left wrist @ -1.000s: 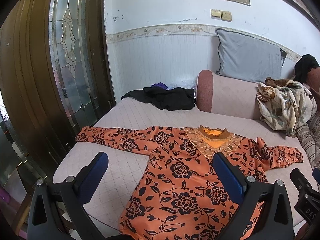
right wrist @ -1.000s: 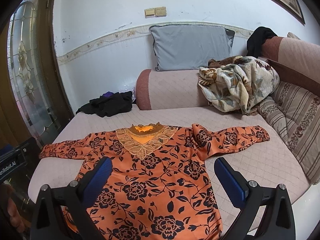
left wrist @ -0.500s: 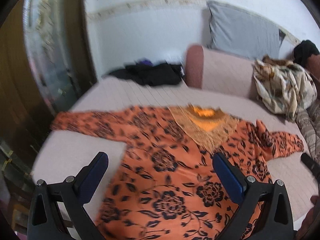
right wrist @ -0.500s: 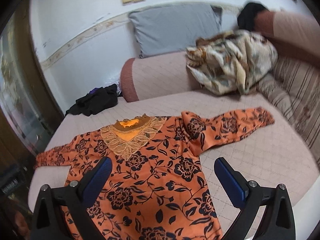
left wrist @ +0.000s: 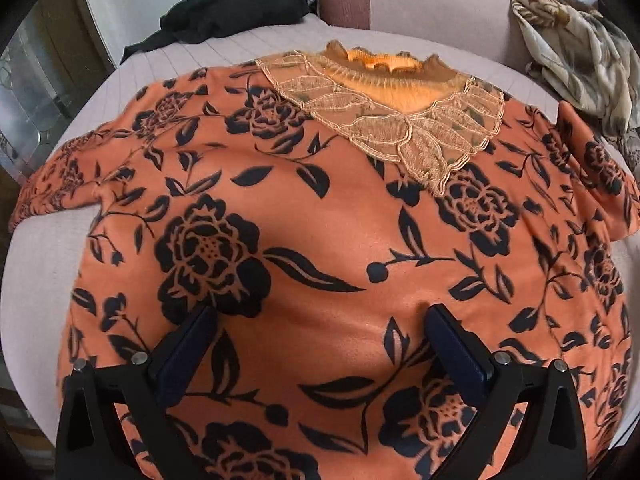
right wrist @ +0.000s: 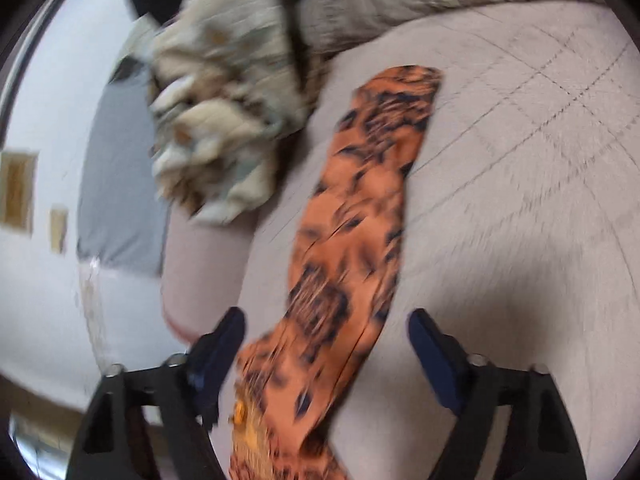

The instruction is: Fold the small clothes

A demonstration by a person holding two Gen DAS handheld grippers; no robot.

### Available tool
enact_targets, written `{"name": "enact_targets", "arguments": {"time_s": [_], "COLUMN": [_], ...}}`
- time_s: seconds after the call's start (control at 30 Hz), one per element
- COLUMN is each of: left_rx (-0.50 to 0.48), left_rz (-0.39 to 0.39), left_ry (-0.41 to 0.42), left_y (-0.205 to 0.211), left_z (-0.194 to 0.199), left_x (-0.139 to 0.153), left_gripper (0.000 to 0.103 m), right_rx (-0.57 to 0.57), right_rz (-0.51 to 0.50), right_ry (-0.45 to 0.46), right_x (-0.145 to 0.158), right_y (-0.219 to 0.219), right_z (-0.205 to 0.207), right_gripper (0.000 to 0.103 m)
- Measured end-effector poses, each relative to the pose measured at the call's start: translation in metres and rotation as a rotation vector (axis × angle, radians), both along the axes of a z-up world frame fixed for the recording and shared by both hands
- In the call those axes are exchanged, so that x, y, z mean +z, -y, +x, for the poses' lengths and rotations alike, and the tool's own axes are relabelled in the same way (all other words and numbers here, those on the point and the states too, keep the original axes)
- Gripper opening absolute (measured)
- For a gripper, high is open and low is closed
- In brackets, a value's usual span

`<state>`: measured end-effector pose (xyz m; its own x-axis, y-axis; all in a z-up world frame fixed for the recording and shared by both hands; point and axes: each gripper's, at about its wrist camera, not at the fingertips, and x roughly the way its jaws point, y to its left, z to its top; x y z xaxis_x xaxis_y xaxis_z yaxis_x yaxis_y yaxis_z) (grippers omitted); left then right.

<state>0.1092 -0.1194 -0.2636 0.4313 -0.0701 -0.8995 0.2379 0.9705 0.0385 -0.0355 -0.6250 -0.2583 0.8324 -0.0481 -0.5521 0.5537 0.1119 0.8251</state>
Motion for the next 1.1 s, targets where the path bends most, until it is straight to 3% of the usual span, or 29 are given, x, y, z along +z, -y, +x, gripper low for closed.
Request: {"name": "enact_targets", "arguments": {"time_s": [0.13, 0.23, 0.37, 0.43, 0.5, 0.6, 0.67, 0.77, 0.87, 0.93, 1.1], "left_rx": [-0.027, -0.019, -0.006, -0.012, -0.028, -0.04, -0.018, 0.069, 0.192, 0.305, 0.539], "left_rz": [0.001, -0.006, -0.008, -0.006, 0.0, -0.006, -0.005, 0.011, 0.052, 0.079, 0.052], "left_ry": [0.05, 0.089, 0.074, 0.076, 0.075, 0.03, 0.072, 0.217, 0.286, 0.29, 0.25], "left_y": [0.001, -0.001, -0.003, -0.001, 0.002, 0.002, -0.005, -0.029, -0.064, -0.097, -0.17], "left_z": [-0.006, -0.005, 0.0, 0.001, 0.001, 0.011, 0.013, 0.013, 0.02, 0.027, 0.036], "left_x": [0.002, -0.005, -0.005, -0.006, -0.007, -0.003, 0.011, 0.04, 0.054, 0.056, 0.054], "left_gripper": [0.103, 0.103, 0.103, 0.103, 0.103, 0.103, 0.103, 0.103, 0.103, 0.103, 0.103], "right_rx": [-0.061, -0.074, -0.068, -0.061, -0.048, -0.075, -0.059, 0.043, 0.193, 0.314, 0.536], "right_rz": [-0.006, -0.068, -0.127, -0.157, -0.184, -0.173, -0.211, -0.296, -0.35, -0.379, -0.346], "right_ry": [-0.058, -0.116, -0.163, -0.18, -0.202, -0.151, -0.093, 0.049, 0.207, 0.305, 0.38], "right_x": [-0.018, -0.02, -0.025, -0.026, -0.027, -0.023, -0.001, 0.052, 0.102, 0.13, 0.138], "right_y": [0.03, 0.049, 0.069, 0.078, 0.083, 0.081, 0.069, 0.031, -0.031, -0.091, -0.222], "right_z": [0.011, 0.028, 0.045, 0.049, 0.053, 0.051, 0.057, 0.076, 0.097, 0.118, 0.176], "right_gripper": [0.069, 0.063, 0.056, 0.043, 0.013, 0.008, 0.007, 0.007, 0.007, 0.007, 0.007]}}
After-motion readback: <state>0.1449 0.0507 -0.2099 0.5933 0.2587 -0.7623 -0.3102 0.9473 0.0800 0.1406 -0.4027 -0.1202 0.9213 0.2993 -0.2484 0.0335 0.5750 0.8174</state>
